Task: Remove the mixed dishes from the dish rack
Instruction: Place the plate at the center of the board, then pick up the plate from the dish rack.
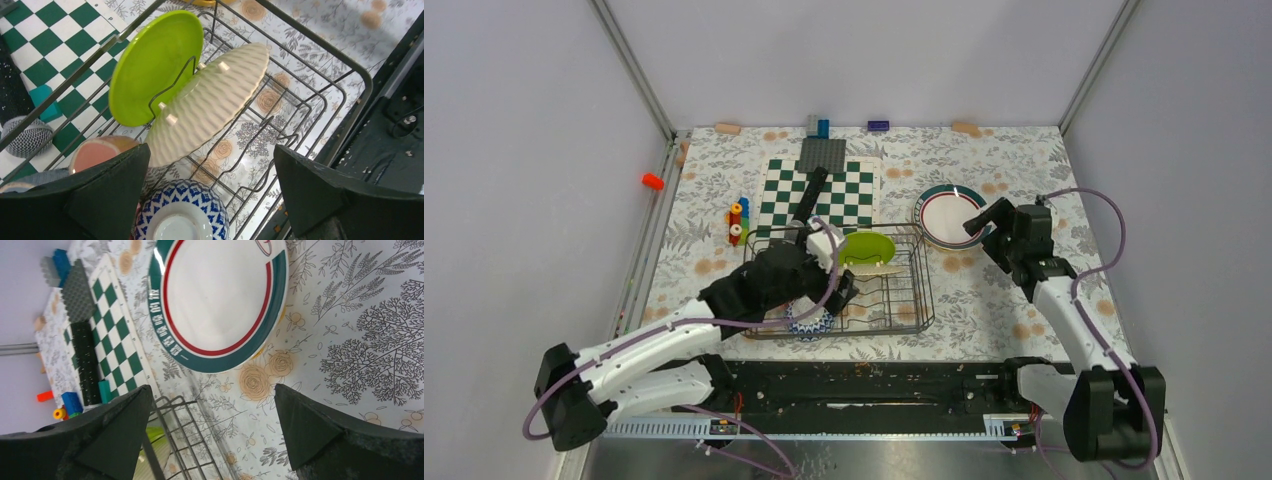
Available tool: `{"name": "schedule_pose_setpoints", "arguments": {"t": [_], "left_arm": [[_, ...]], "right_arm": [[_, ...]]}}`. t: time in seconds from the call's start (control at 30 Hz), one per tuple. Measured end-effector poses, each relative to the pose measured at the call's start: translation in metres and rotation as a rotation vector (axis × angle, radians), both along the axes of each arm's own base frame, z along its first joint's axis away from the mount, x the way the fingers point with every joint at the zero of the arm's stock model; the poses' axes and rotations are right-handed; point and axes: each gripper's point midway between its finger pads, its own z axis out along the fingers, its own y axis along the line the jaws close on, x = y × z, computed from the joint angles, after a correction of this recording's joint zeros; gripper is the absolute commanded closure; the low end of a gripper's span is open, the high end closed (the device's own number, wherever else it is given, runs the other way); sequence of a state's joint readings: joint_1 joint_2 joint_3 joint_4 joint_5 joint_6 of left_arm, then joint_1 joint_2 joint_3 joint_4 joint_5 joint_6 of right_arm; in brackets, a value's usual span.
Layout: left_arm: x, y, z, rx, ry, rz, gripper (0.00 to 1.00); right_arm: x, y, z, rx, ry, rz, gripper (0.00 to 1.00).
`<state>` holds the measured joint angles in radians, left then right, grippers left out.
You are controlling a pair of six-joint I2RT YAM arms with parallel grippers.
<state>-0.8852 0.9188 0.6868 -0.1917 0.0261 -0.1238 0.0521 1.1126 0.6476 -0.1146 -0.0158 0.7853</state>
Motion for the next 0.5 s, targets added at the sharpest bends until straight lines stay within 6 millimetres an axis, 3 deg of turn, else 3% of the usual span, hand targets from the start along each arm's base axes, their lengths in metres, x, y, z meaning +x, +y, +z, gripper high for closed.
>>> {"name": "schedule_pose_setpoints", "arguments": {"t": [0.23,0.4,0.5], "left_arm": [[-0.002,-0.027,-0.016,0.233,-0.095,-0.043,0.05],[0.017,-0.034,-0.025,0.374,-0.151,-0.005,0.10],[0.026,-0.034,-0.032,0.451,-0.172,0.000,0.19]], "right_arm": [[-0.011,0.009,0.028,0.037,-0.114,0.048,0.00],[-0.014,0.018,0.033,0.064,-0.132,0.095,0.00],[-0.015,0.024,0.036,0.082,-0.144,0.130,0.00]]}}
